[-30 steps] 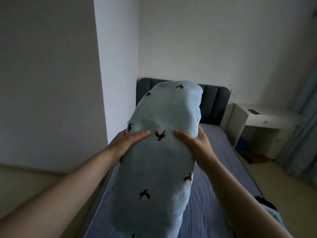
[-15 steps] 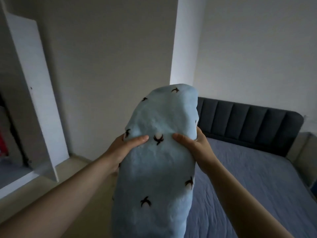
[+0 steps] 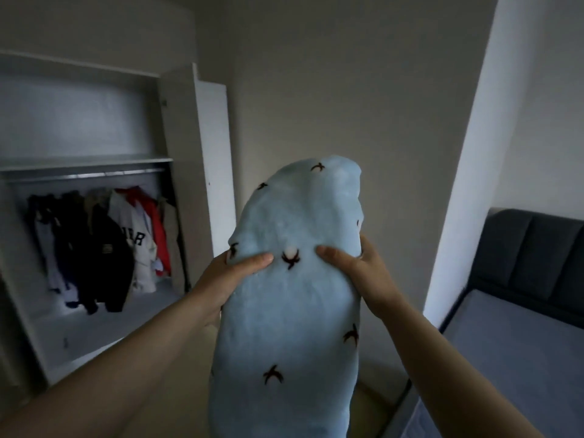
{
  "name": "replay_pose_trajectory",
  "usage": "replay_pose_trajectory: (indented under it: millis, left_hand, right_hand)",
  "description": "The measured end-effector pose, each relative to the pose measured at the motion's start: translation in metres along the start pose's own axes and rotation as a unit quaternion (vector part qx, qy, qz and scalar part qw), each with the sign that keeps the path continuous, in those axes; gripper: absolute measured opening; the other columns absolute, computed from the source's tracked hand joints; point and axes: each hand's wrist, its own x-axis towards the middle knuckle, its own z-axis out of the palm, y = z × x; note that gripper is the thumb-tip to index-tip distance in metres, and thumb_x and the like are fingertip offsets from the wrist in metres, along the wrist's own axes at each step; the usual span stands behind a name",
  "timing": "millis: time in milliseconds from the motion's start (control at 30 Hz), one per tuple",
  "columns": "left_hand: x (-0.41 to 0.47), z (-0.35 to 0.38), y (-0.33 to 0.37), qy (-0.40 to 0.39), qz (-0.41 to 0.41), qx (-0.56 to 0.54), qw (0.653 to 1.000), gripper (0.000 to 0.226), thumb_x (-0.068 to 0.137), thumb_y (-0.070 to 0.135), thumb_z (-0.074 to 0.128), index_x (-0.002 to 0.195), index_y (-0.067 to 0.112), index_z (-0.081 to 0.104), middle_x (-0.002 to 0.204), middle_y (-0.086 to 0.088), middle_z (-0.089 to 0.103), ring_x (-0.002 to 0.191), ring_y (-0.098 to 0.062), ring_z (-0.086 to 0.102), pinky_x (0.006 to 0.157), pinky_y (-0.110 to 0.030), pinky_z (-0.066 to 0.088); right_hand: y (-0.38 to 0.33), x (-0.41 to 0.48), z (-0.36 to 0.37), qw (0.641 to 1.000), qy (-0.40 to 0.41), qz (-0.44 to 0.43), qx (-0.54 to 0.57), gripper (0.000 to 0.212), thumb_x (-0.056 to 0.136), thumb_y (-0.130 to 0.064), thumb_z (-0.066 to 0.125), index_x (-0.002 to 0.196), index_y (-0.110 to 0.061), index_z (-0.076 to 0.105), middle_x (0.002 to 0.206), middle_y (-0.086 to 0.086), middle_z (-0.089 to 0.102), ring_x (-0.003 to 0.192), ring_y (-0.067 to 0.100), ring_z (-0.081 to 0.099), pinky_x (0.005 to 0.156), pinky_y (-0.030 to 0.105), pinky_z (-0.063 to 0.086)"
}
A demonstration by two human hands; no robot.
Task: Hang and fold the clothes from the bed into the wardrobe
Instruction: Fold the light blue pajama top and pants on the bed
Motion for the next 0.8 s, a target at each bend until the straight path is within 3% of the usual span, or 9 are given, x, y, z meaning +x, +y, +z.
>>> replay_pose_trajectory:
  millis: [67,167,400,633,700,800]
  left_hand:
    - [0.008,-0.02,0.0,0.037,0.014,0.004,0.999,0.053,0.053,0.043,0.088,0.101,0.025,0.075,0.104,-0.007,0.073,0.096,-0.026,0.07,0.079,-0.037,0.058]
    - [0.017,-0.05,0.007,0.074,0.03,-0.004,0.997,0.046,0.06,0.035,0.088,0.102,0.024,0.074,0.105,-0.007,0.073,0.097,-0.025,0.07,0.071,-0.031,0.058]
    - [0.027,-0.141,0.012,0.183,0.031,-0.004,0.983,0.05,0.065,0.03,0.079,0.113,0.019,0.069,0.11,-0.007,0.072,0.099,-0.027,0.069,0.087,-0.044,0.054]
    - [0.041,-0.245,0.018,0.246,0.05,0.009,0.968,0.043,0.075,0.026,0.076,0.116,0.019,0.066,0.106,-0.004,0.073,0.094,-0.022,0.071,0.067,-0.028,0.058]
    - [0.046,-0.279,0.022,0.254,0.051,0.007,0.966,0.039,0.079,0.023,0.073,0.117,0.018,0.065,0.106,-0.004,0.073,0.094,-0.021,0.071,0.065,-0.026,0.057]
    - [0.062,-0.328,0.033,0.248,0.055,0.011,0.967,0.039,0.081,0.022,0.07,0.119,0.019,0.064,0.109,-0.005,0.072,0.097,-0.022,0.07,0.067,-0.027,0.058]
  right_hand:
    - [0.011,0.025,0.016,0.999,-0.031,-0.007,0.014,0.053,0.074,-0.031,0.079,0.122,-0.018,0.061,0.112,0.003,0.071,0.1,0.024,0.07,0.087,0.048,0.056]
    - [0.02,0.064,0.046,0.997,-0.066,-0.014,0.037,0.053,0.075,-0.028,0.081,0.124,-0.021,0.06,0.114,0.002,0.071,0.101,0.024,0.069,0.087,0.049,0.056]
    - [0.042,0.138,0.137,0.982,-0.169,0.005,0.081,0.053,0.077,-0.025,0.079,0.126,-0.023,0.057,0.114,0.002,0.071,0.1,0.024,0.07,0.085,0.048,0.057]
    - [0.067,0.207,0.25,0.968,-0.233,0.009,0.091,0.052,0.077,-0.025,0.08,0.124,-0.025,0.058,0.112,0.0,0.071,0.099,0.024,0.07,0.084,0.045,0.058]
    - [0.074,0.226,0.284,0.967,-0.238,0.009,0.094,0.049,0.076,-0.025,0.08,0.122,-0.026,0.06,0.111,0.001,0.072,0.098,0.024,0.071,0.085,0.046,0.057]
    - [0.076,0.254,0.329,0.962,-0.255,-0.005,0.101,0.038,0.078,-0.024,0.079,0.111,-0.033,0.065,0.107,-0.001,0.073,0.094,0.022,0.072,0.076,0.037,0.06]
